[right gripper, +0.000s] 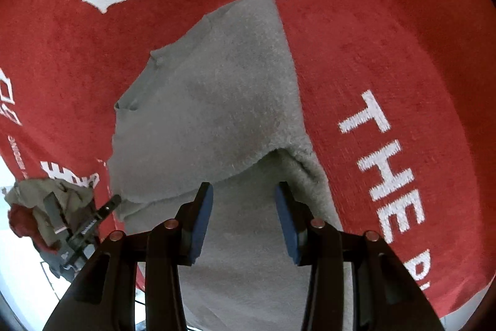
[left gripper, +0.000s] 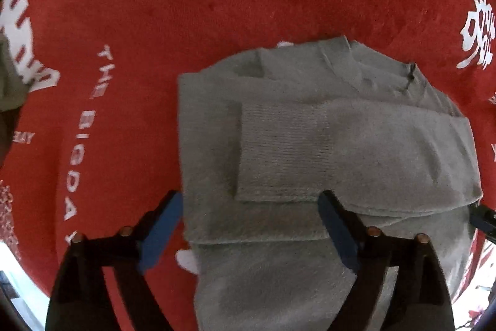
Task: Fold small clothes
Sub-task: 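Move both open tools over the folded sweater toward its hem, then grasp the sweater hem with both tools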
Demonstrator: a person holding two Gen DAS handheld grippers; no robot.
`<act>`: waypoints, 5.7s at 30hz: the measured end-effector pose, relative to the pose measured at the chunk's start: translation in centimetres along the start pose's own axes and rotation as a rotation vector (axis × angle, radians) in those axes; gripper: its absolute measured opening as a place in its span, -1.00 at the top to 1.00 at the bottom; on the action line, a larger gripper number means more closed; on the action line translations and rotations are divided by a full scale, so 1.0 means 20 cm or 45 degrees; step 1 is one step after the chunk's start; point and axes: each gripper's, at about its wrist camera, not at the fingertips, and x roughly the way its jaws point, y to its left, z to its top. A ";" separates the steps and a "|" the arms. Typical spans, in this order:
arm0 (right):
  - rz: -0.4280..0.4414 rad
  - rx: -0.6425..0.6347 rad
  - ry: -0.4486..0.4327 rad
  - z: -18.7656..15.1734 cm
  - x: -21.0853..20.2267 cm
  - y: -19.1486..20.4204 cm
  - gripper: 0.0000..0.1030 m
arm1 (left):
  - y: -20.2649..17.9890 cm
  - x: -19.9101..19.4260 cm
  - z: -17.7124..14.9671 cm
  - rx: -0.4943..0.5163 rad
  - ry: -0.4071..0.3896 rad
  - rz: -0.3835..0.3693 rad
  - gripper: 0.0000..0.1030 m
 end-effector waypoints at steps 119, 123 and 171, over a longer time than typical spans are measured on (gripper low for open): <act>-0.025 -0.332 0.158 -0.76 -0.16 -0.04 0.00 | -0.17 -0.32 -1.01 0.043 0.207 -0.106 -1.00; 0.006 -0.366 0.222 -0.87 -0.20 -0.24 0.00 | -0.17 -0.30 -1.23 0.024 0.286 -0.152 -1.00; 0.490 -0.303 0.403 -1.03 0.09 -0.64 -0.04 | -0.19 -0.11 -1.34 -0.018 0.376 -0.585 -1.00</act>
